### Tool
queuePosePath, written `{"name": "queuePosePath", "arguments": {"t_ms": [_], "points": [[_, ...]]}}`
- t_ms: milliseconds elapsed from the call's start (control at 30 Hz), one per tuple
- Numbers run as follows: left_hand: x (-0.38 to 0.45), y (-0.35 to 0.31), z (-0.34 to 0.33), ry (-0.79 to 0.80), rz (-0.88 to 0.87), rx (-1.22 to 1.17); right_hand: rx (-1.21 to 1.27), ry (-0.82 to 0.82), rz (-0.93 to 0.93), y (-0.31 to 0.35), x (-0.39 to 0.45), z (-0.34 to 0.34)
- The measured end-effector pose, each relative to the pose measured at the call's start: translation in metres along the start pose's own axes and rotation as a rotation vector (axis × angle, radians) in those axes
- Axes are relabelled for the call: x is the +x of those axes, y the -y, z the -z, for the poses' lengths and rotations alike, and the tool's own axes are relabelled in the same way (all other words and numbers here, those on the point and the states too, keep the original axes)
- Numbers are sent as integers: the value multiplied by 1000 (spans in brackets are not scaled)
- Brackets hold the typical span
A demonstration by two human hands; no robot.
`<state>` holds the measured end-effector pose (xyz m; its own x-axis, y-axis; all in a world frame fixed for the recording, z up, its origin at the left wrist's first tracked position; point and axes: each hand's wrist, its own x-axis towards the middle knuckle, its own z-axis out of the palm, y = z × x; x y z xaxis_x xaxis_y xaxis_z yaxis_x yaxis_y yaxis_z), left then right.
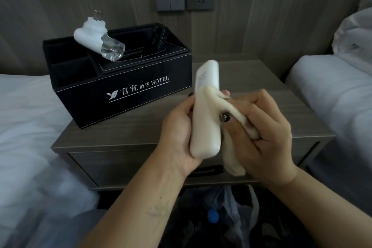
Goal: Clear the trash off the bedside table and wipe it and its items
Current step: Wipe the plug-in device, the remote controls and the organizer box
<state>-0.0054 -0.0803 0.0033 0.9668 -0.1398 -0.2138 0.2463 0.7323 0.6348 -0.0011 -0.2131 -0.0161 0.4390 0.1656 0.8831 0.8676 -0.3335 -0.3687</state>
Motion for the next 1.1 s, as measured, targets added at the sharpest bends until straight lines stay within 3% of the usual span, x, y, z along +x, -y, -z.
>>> {"name": "queuePosePath", "arguments": {"t_ms": [167,400,567,667,733,800,900,1000,1100], "points": [[-8,11,6,80,7,273,-72,23,101,-4,13,3],[-13,6,13,193,-157,587,-168,-12,-30,-17,28,4],[-18,-2,22,380,-68,642,-127,-5,61,-12,31,8],[-20,-5,25,363,-97,758,-226,-132,-195,-21,37,17],[-20,-7,25,275,-192,889,-212,-244,-400,-28,43,26],[-19,-8,26,189,-347,1020,-201,-271,-401,-27,46,34],[-20,-13,30,72,-675,1414,-127,-177,-301,-11,47,30],[-23,-15,29,8,-833,1736,-96,-72,-203,-2,44,19],[-24,-14,26,-3,-887,1818,-109,-66,-432,-10,47,18]]}}
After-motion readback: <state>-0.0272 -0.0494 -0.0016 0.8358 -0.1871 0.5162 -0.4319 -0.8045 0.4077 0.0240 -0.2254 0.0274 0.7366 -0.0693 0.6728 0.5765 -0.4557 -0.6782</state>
